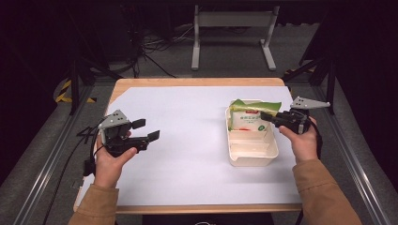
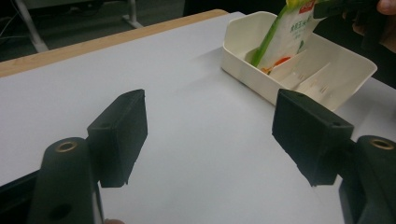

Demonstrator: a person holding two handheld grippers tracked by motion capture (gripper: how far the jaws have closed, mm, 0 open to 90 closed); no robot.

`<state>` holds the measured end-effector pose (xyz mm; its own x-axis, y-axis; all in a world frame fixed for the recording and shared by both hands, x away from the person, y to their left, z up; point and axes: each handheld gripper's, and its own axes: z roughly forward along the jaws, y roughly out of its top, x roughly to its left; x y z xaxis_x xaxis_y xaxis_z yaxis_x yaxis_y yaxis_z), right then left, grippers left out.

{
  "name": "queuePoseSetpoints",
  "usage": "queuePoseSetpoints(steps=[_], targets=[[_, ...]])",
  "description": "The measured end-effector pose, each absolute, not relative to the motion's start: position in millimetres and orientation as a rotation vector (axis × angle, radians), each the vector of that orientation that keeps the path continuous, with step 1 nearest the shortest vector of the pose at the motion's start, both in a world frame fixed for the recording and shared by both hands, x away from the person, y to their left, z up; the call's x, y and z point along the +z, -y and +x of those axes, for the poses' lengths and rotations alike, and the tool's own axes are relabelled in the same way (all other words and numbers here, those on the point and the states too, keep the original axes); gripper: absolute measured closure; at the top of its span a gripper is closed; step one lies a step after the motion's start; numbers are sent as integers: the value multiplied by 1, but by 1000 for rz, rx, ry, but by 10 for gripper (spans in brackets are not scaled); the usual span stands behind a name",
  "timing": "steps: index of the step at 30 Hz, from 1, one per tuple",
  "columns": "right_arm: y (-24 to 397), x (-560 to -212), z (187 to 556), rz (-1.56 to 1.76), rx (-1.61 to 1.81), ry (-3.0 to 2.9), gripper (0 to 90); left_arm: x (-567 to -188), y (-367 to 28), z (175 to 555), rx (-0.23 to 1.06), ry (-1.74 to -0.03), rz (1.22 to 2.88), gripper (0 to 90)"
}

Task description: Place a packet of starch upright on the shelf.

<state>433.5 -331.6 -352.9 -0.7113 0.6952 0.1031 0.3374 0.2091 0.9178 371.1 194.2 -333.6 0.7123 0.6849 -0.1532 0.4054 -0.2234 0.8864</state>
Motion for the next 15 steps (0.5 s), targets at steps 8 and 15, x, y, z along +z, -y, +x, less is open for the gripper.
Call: queuePoseSetpoints(steps=[8, 15], targets=[[331, -346, 432, 987, 1533, -2141, 634, -336, -195, 373, 311, -847, 1857, 230], [330, -336, 427, 1021, 1494, -2083, 375, -337, -199, 371, 314, -843, 1852, 229]])
